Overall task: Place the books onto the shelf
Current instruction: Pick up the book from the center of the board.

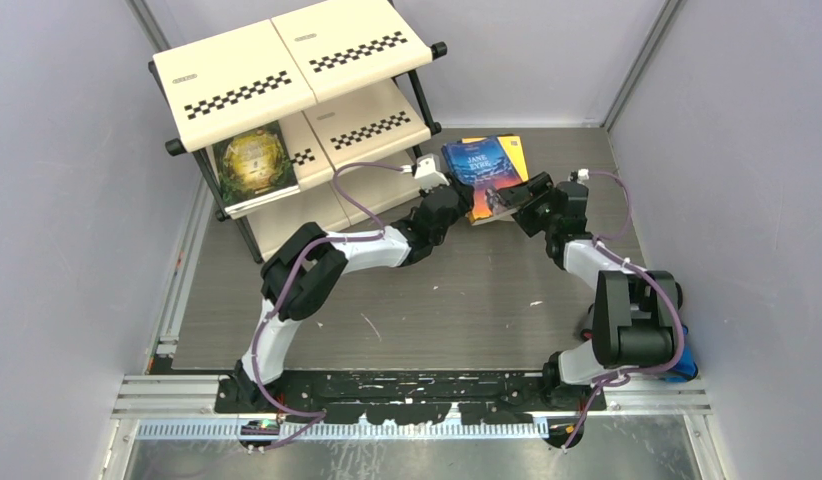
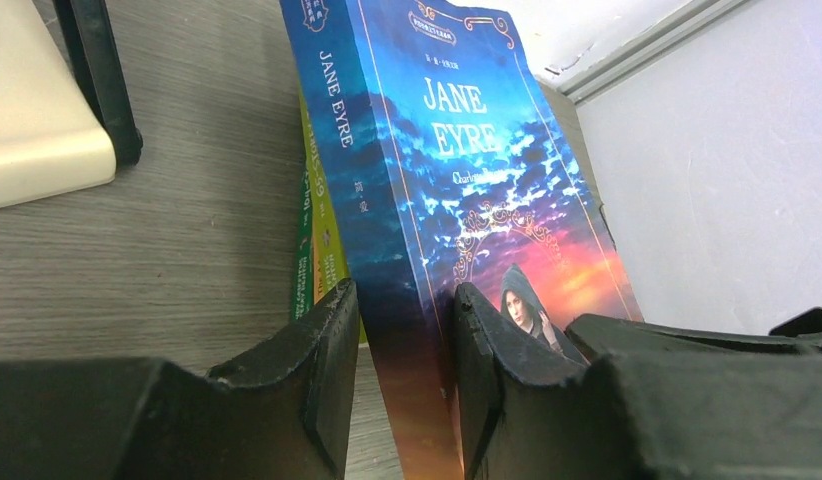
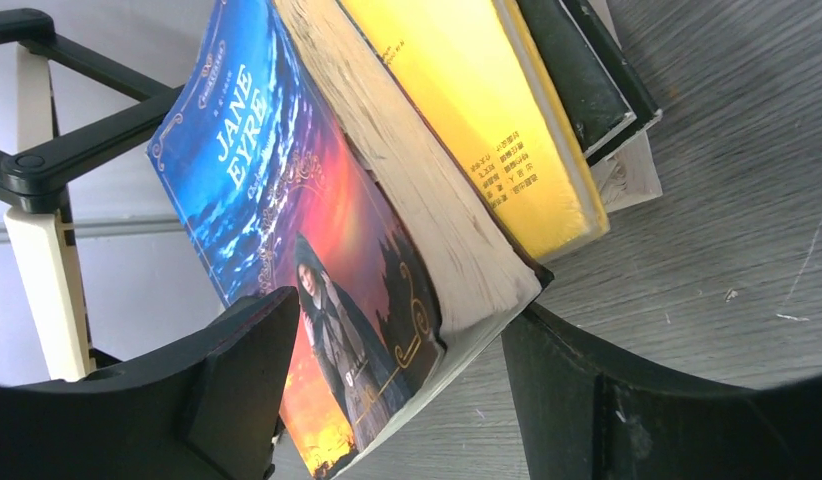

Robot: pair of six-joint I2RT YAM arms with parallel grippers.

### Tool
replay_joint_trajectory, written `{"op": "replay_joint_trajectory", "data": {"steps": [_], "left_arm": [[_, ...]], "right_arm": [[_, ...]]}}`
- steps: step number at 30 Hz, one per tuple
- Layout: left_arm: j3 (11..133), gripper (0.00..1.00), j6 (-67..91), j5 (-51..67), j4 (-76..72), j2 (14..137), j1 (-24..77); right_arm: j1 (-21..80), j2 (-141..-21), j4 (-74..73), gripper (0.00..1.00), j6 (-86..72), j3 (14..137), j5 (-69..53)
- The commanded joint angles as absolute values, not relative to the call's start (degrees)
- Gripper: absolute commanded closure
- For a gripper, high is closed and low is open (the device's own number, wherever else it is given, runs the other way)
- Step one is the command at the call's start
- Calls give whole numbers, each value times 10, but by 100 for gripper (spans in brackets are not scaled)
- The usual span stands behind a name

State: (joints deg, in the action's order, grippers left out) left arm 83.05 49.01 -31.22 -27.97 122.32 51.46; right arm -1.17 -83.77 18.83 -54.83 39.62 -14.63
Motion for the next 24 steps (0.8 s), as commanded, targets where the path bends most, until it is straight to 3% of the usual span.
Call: {"op": "replay_joint_trajectory", "data": {"steps": [1, 11, 24], "left_arm": [[825, 69, 462, -311, -287, 1173, 518], [824, 69, 459, -295, -271, 1171, 518], [813, 68, 473, -281, -257, 1171, 518]], "right_arm": [[-9, -851, 215, 22, -551, 426, -174], [-9, -861, 233, 29, -556, 420, -190], [-7, -821, 231, 46, -567, 399, -201]]}}
